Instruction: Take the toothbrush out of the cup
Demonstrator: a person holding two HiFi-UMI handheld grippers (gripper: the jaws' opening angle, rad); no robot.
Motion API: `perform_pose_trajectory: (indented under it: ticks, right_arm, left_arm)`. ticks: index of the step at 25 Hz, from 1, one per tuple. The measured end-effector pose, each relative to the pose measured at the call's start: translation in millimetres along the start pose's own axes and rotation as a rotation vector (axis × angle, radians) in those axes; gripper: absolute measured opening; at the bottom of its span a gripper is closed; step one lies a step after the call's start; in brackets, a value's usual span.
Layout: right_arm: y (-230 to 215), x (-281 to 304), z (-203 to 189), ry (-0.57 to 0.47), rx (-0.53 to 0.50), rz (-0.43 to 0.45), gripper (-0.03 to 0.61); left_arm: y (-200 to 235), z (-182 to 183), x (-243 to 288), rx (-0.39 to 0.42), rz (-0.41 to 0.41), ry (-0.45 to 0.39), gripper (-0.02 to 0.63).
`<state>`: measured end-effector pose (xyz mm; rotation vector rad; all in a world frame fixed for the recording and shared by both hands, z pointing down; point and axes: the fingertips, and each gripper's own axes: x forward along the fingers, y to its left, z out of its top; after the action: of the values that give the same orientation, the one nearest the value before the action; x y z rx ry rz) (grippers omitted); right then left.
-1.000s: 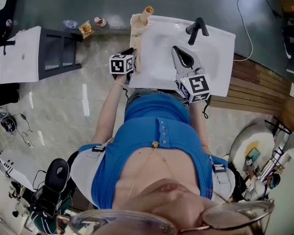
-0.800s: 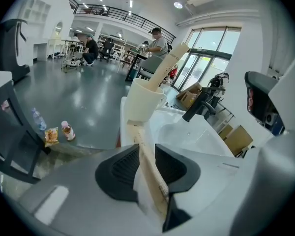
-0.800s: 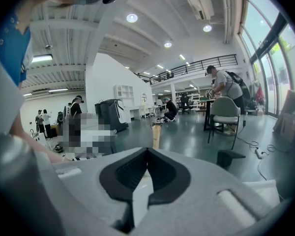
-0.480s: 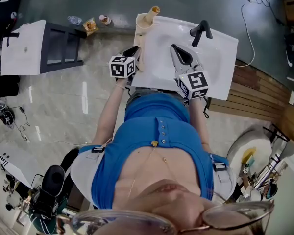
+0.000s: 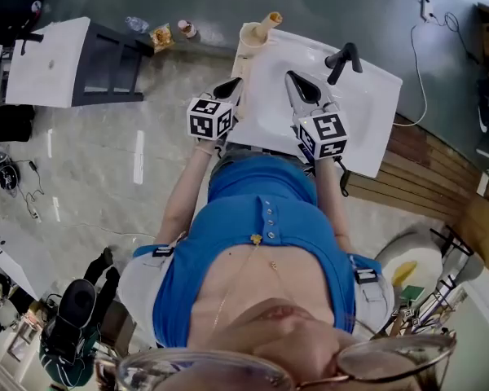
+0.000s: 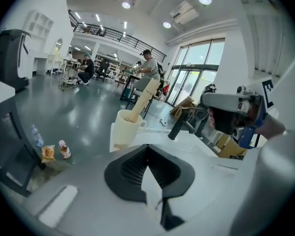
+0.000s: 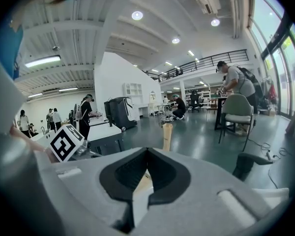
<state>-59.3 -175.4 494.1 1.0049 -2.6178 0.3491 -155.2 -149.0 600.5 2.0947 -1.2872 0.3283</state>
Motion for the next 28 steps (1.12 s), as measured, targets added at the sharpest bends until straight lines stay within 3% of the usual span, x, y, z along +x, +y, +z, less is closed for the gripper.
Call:
perform_pose_trajectory:
  ticks: [13,28]
  right_arm:
    - [13,27,0,0.022,-0.038,0.074,0.002]
    - [6,62,0,0.042,-0.072,0.072,0.002]
  left_arm:
    - [-40,39,-42,0.08,-0.036,-0.17,0.002]
    - [-53,47,-78,0.055,-0.005,-0.228,0.002]
